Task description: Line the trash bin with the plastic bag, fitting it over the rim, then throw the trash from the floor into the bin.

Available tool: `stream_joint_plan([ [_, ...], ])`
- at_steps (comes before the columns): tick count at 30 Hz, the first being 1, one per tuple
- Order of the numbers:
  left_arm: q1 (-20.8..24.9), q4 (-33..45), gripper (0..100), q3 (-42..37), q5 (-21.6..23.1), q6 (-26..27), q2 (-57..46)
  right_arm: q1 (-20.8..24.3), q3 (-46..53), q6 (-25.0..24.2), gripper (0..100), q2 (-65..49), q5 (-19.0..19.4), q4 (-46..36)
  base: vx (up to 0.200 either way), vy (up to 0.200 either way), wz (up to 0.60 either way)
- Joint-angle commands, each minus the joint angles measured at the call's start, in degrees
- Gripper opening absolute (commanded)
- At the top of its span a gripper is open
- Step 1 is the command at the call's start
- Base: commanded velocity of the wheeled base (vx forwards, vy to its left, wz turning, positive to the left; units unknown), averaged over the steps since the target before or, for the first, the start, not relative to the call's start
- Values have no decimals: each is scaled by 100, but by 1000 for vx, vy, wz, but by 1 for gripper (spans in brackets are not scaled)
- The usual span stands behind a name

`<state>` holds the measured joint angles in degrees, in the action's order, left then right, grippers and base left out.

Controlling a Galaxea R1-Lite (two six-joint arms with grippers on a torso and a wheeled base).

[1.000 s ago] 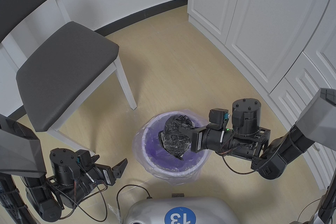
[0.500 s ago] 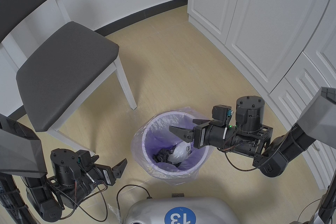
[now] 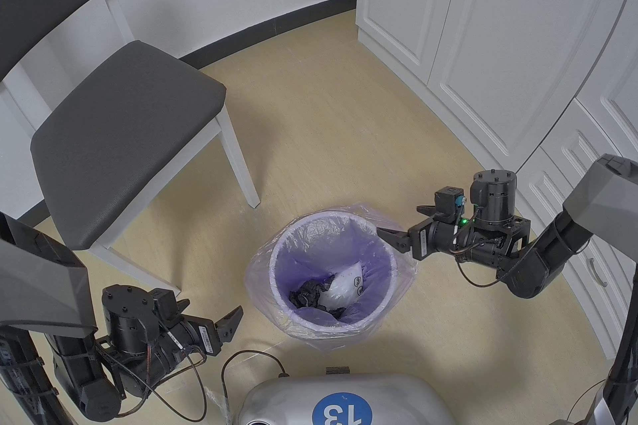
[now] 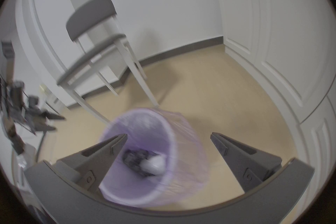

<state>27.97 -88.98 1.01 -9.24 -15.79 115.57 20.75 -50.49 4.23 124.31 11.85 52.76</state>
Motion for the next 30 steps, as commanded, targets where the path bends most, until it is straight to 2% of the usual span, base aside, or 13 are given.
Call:
stream_joint_plan([
  [1, 34, -102, 100, -101, -8, -3, 89, -642, -145, 772, 100, 806, 336, -187, 0, 0, 0],
  [3, 34, -102, 100, -101, -8, -3, 98, -783, -31, 1388, 100, 955, 766, -134, 0, 0, 0],
  [5, 34, -102, 100, -101, -8, -3, 98, -783, 84, 1757, 100, 1025, 986, -73, 0, 0, 0],
  [8, 7, -102, 100, -92, -8, -12, 98, -748, 163, 2029, 100, 1025, 1065, 6, 0, 0, 0],
  [12, 16, -102, 100, -92, -8, -12, 36, -616, -163, 2126, 100, 1069, 1065, -126, 0, 0, 0],
  [15, 174, -102, 100, -66, -219, 32, 71, -589, -795, 2987, 100, 1052, 1074, -1321, 0, 0, 0],
  [16, 174, -102, 100, -40, -298, 32, 98, -633, -1077, 3620, 100, 1069, 1127, -1919, 0, 0, 0],
  [18, 165, -102, 100, -31, -306, 32, 115, -721, -1481, 4306, 100, 1096, 1355, -2604, 0, 0, 0],
  [21, 183, -102, 100, -40, -324, 32, 168, -660, -1991, 4279, 100, 1122, 1707, -3360, 0, 0, 0],
  [30, 306, -102, 100, -40, -491, 41, 194, -528, -3019, 4314, 100, 1421, 1707, -4441, 0, 0, 0],
])
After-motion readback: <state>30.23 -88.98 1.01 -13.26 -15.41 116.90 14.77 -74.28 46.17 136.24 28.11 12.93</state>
